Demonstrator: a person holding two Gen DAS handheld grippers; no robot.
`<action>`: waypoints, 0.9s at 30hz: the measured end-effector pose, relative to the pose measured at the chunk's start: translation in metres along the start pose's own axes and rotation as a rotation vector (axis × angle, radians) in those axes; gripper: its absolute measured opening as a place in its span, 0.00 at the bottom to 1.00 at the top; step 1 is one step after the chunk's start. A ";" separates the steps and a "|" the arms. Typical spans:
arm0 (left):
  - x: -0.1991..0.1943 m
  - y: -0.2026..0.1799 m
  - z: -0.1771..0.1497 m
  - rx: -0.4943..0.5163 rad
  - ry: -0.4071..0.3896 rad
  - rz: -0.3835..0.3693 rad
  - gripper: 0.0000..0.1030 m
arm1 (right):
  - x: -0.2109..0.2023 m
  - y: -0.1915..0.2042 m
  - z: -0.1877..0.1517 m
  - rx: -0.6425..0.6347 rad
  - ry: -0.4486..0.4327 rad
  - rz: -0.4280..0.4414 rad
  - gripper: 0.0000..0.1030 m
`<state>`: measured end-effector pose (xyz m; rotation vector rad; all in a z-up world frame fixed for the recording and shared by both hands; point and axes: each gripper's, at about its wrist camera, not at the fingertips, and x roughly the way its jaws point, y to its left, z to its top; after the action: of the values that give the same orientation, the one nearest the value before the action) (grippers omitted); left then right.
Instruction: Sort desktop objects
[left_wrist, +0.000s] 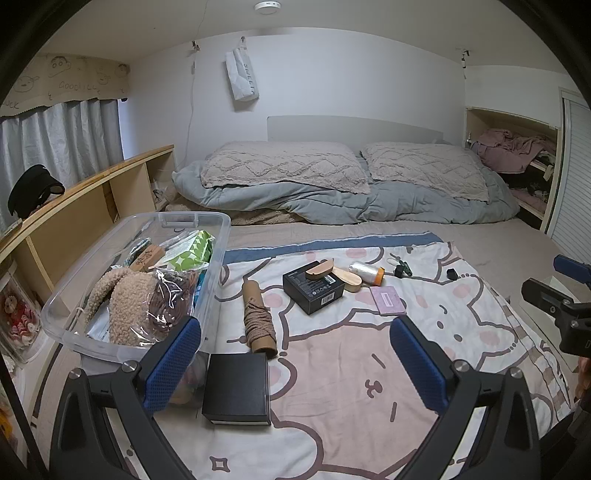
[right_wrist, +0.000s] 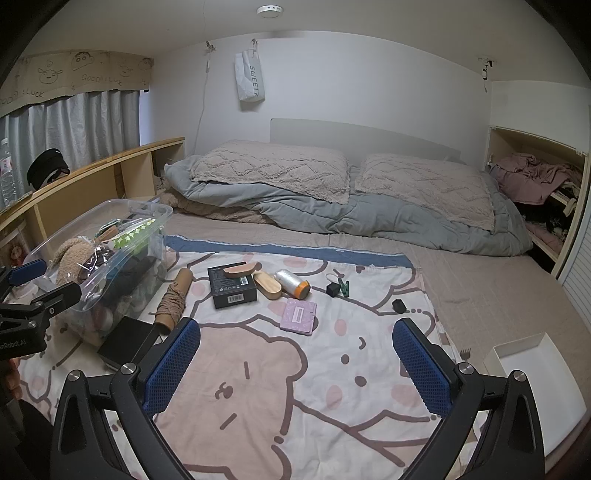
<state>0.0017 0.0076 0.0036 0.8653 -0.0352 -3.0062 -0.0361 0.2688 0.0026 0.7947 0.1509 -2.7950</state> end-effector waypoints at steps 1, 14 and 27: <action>0.000 0.000 0.000 0.000 0.000 0.000 1.00 | 0.000 0.000 0.000 0.001 0.001 0.000 1.00; -0.001 -0.001 -0.001 0.001 0.002 0.003 1.00 | 0.001 0.001 -0.003 -0.005 0.005 0.006 1.00; -0.006 0.001 -0.006 -0.014 0.004 -0.002 1.00 | 0.001 -0.002 -0.002 0.005 0.013 0.020 1.00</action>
<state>0.0098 0.0064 0.0020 0.8707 -0.0137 -3.0033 -0.0365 0.2704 0.0001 0.8110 0.1369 -2.7732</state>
